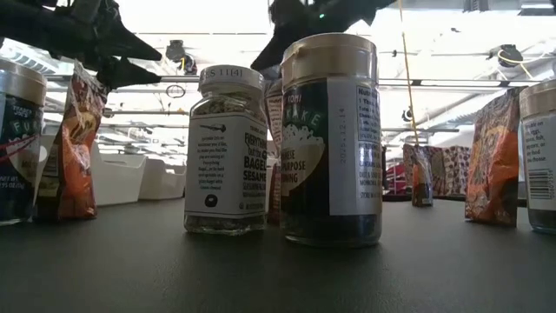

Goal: Sort spices by type
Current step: Put the white seasoning bottle into the right white bin

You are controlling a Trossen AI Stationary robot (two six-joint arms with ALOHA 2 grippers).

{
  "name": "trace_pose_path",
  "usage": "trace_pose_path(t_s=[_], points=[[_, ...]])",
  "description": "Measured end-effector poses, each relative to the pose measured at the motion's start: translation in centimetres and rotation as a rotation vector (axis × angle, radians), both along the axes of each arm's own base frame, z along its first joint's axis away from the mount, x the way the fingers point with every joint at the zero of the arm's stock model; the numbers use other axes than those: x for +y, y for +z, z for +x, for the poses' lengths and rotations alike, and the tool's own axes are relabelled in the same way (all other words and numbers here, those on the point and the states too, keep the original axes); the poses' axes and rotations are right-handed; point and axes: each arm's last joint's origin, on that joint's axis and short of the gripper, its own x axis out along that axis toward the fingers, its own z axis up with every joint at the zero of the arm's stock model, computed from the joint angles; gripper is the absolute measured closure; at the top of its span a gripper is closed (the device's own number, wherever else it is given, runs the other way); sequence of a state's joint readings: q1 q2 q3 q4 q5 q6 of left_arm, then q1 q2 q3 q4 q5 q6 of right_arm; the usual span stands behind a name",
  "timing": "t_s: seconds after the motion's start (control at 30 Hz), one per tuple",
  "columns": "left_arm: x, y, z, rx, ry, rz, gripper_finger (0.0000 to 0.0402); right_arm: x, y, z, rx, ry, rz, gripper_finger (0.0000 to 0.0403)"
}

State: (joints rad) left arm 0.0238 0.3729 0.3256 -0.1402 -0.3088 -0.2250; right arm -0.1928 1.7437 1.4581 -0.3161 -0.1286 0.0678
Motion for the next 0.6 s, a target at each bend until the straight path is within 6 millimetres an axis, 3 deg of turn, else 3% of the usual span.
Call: trace_pose_path(t_s=[0.6], points=[[0.0,-0.1,0.0,0.020,-0.002,0.027,0.0075,-1.2,-5.6,2.7,0.135,-0.311,0.109,0.0252]])
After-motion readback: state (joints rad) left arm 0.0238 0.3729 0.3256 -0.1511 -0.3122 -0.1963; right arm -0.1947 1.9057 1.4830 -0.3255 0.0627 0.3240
